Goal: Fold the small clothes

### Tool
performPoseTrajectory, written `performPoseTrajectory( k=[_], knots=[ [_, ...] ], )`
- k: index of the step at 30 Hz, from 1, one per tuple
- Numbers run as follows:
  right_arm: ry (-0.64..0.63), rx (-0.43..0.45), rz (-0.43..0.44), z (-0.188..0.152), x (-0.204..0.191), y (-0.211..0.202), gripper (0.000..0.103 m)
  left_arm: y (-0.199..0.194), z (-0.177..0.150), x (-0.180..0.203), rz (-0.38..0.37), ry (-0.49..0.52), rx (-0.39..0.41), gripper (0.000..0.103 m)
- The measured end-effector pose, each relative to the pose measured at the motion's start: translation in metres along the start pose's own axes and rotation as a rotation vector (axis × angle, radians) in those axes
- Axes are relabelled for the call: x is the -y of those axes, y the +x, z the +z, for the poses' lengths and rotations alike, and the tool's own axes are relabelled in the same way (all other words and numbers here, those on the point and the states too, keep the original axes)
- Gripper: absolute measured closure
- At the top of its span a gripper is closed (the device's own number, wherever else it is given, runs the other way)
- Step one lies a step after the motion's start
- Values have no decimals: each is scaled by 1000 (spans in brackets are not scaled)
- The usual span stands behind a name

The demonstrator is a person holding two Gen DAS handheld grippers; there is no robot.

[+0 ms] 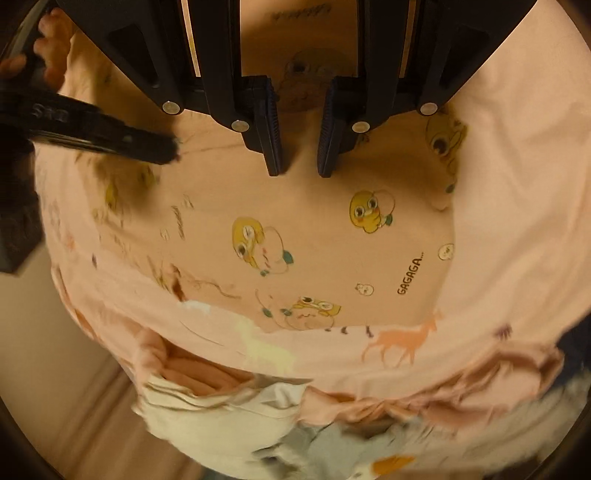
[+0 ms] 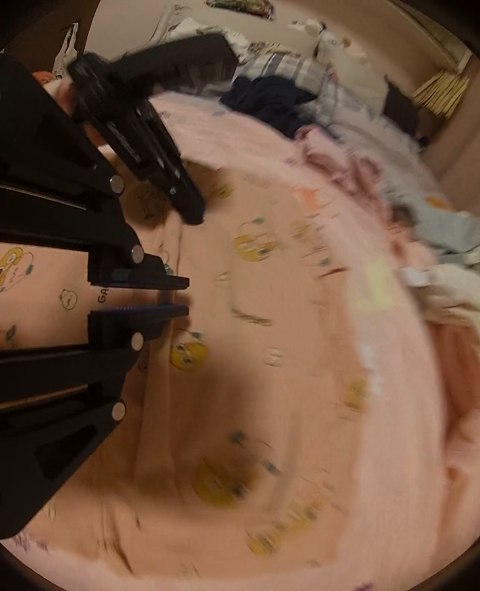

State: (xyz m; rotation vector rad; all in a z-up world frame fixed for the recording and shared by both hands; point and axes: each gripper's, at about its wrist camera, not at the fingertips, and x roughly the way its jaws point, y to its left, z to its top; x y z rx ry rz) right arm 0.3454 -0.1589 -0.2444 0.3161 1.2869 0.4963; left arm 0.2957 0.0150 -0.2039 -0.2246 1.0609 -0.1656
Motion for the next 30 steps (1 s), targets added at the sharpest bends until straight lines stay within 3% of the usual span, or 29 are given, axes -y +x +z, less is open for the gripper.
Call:
performPoseTrajectory(
  k=[4, 7, 9, 11, 13, 16, 18, 19, 21, 25, 28, 29, 30],
  knots=[
    [-7, -14, 36, -23, 12, -12, 101, -13, -13, -3, -9, 37, -19, 86],
    [22, -10, 35, -33, 26, -34, 97, -21, -20, -9, -43, 12, -57, 86],
    [7, 43, 13, -35, 24, -52, 92, -35, -21, -12, -62, 4, -26, 86],
    [-7, 94, 8, -32, 30, -71, 92, -52, -14, -16, -63, 0, 64, 86],
    [-10, 165, -43, -21, 38, -88, 92, -59, -3, -23, -61, -45, 120, 86],
    [33, 182, -125, -2, 58, -87, 92, -37, 12, -40, -84, -124, 60, 86],
    [83, 145, -176, 2, 78, -76, 93, -16, 9, -51, 8, -138, 12, 86],
    [111, 128, -221, 0, 91, -69, 99, -11, 6, -55, 17, -131, 14, 87],
    [128, 158, -166, -5, 104, -69, 103, -14, -3, -65, -43, -132, 56, 87],
    [199, 173, -72, -20, 125, -81, 103, -23, -7, -75, -63, -160, 44, 87],
    [190, 183, -109, -26, 121, -92, 103, -36, -6, -74, -40, -145, 46, 87],
    [184, 194, -122, -27, 118, -96, 94, -42, -8, -73, -25, -143, 50, 87],
    [176, 210, -121, -26, 115, -101, 94, -49, -10, -73, -9, -144, 54, 86]
  ],
)
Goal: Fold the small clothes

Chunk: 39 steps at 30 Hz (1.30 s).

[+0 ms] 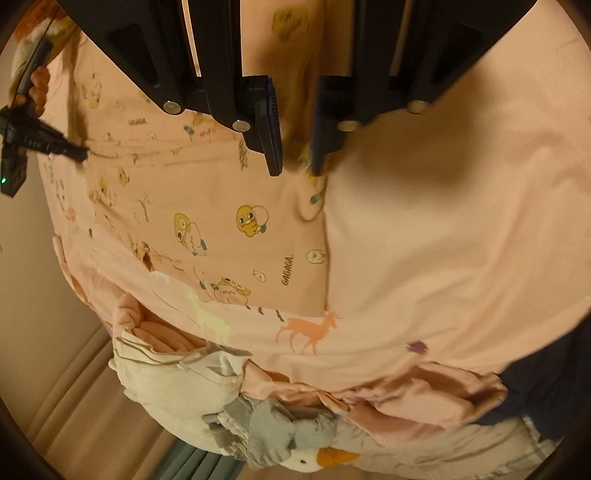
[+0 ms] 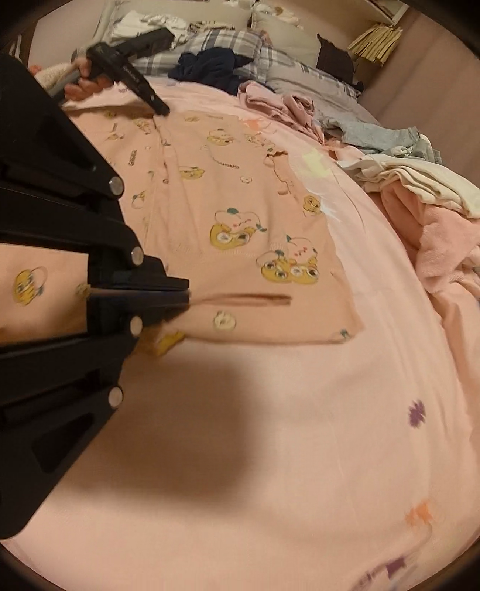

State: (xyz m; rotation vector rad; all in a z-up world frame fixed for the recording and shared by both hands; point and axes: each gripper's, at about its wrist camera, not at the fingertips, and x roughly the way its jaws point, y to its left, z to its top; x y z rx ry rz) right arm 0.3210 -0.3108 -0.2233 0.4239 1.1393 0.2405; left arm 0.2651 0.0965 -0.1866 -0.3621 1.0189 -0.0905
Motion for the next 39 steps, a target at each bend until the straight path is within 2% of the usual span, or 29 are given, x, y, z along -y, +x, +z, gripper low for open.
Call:
performPoseTrajectory(
  k=[1, 5, 8, 9, 10, 13, 15, 19, 21, 22, 23, 27, 29, 32, 35, 37, 39],
  knots=[
    [-5, 20, 14, 4, -5, -3, 94, -7, -2, 0, 17, 4, 5, 86],
    [-34, 31, 70, 26, -26, 8, 94, -34, -18, -2, -1, 45, 22, 86],
    [-35, 1, 0, 46, -37, 42, 94, -45, -36, -6, 11, 53, 6, 86],
    [-19, -1, -8, 50, -36, 49, 95, -49, -43, -10, 1, 46, -7, 86],
    [12, 7, -5, 55, -32, 59, 102, -51, -48, -13, -9, 35, -14, 86],
    [60, 27, -1, 59, -23, 63, 103, -54, -66, -25, -7, -10, -59, 86],
    [94, 32, 50, 54, -21, 50, 98, -58, -75, -30, 58, -24, -70, 86],
    [80, 54, 70, 33, -23, 3, 72, -75, -83, -30, 115, -15, -30, 86],
    [67, 75, 79, 20, -22, -20, 63, -89, -89, -29, 91, -29, -5, 76],
    [65, 92, 80, 8, -22, -39, 58, -93, -91, -28, 77, -36, -1, 64],
    [63, 97, 79, 0, -21, -51, 56, -100, -95, -26, 64, -44, 7, 57],
    [41, 114, 83, -41, -21, -93, 45, -123, -106, -16, 45, -36, 34, 51],
    [37, 134, 79, -61, -19, -110, 32, -134, -115, -11, 32, -39, 49, 36],
    [64, 158, 96, -92, -12, -128, 16, -145, -127, -9, -13, -68, 51, 34],
    [111, 146, 126, -119, 0, -133, 14, -155, -142, -8, -44, -99, 53, 32],
    [148, 136, 125, -142, 10, -137, 14, -159, -151, -7, -37, -100, 47, 29],
    [169, 123, 123, -159, 15, -141, 14, -161, -162, -6, -68, -100, 35, 29]
  ],
)
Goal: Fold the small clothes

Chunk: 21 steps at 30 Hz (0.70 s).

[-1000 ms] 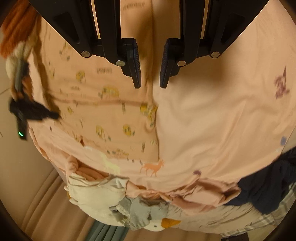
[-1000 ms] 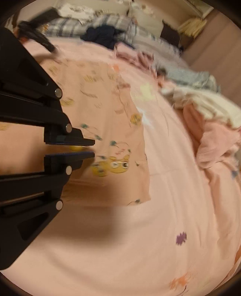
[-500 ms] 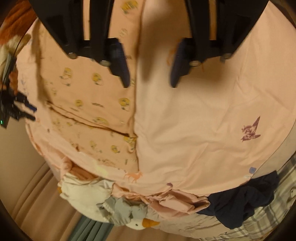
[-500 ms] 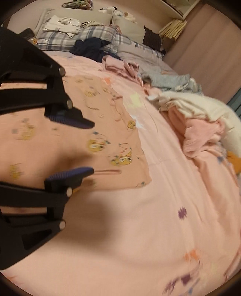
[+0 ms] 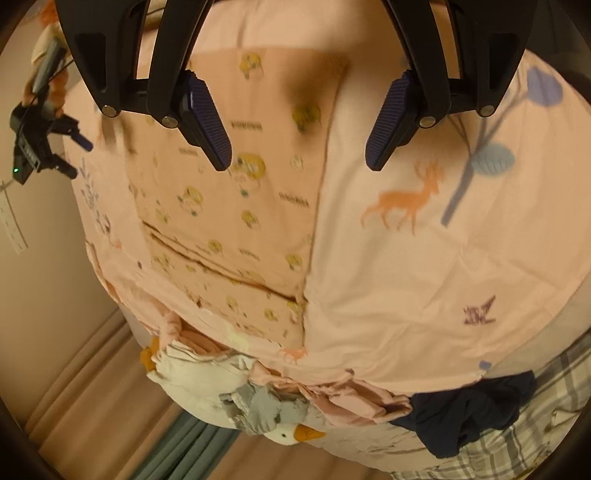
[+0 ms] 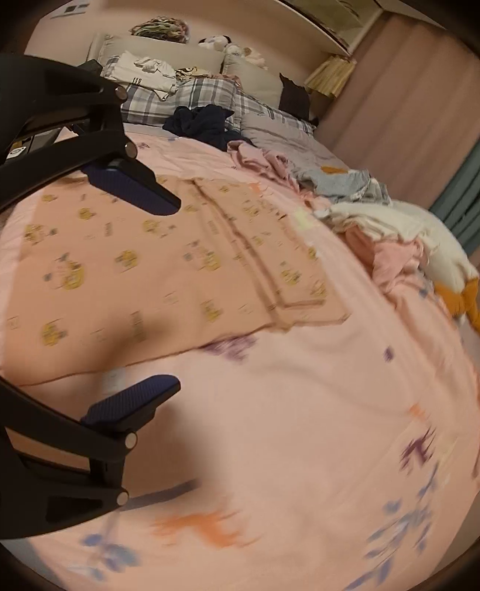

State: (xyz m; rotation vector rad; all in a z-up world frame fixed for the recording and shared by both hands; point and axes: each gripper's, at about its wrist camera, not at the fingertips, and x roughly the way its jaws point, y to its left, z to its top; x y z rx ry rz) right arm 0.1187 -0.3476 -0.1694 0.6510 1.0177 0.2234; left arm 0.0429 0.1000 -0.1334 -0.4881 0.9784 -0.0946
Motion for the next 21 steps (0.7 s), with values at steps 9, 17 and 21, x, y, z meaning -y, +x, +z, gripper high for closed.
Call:
performPoseTrajectory(
  k=[9, 17, 21],
  knots=[
    [70, 43, -56, -61, 28, -30, 14, 3, -43, -10, -95, -65, -43, 12],
    [94, 36, -144, -97, 44, -36, 14, 21, -75, -15, -116, -111, -130, 12],
    [147, 21, -105, -110, 50, -36, 14, 21, -84, -9, -141, -102, -130, 11]
  ],
)
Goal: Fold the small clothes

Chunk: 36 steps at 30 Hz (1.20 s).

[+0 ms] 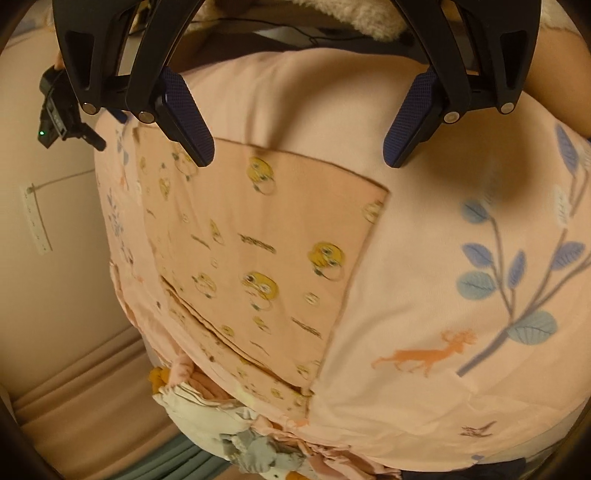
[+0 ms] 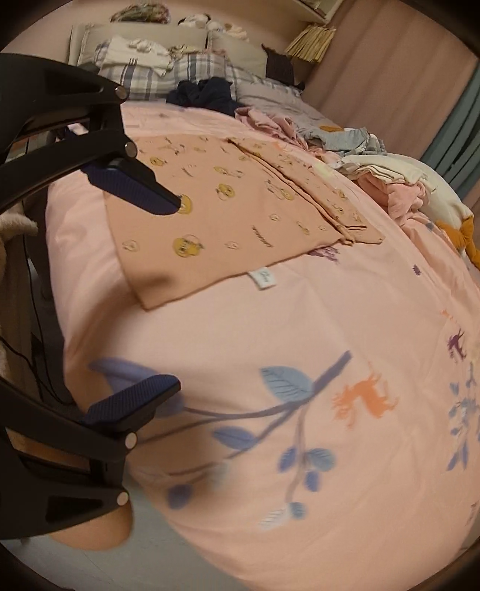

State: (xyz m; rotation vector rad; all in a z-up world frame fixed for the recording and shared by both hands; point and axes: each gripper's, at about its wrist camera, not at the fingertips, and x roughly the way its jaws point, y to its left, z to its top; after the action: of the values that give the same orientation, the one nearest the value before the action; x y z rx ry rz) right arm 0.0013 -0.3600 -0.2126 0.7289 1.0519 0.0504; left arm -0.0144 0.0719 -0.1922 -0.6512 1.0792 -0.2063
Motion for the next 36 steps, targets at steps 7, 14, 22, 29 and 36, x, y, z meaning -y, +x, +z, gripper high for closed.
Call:
performPoseTrajectory(
  k=[7, 14, 22, 29, 36],
  knots=[
    [24, -74, -22, -24, -7, 14, 13, 18, -6, 8, -172, -59, -86, 11],
    [18, -75, 22, -35, -23, 30, 12, 34, 4, 12, -260, -110, -70, 11],
    [98, -124, 204, -31, -30, 52, 14, 44, 18, 15, -290, -142, -45, 12],
    [146, -72, 243, -27, -27, 53, 27, 50, 27, 12, -196, -154, -1, 45],
    [88, -27, 148, -22, -22, 61, 83, 54, 28, 16, -65, -107, 44, 78]
  ],
)
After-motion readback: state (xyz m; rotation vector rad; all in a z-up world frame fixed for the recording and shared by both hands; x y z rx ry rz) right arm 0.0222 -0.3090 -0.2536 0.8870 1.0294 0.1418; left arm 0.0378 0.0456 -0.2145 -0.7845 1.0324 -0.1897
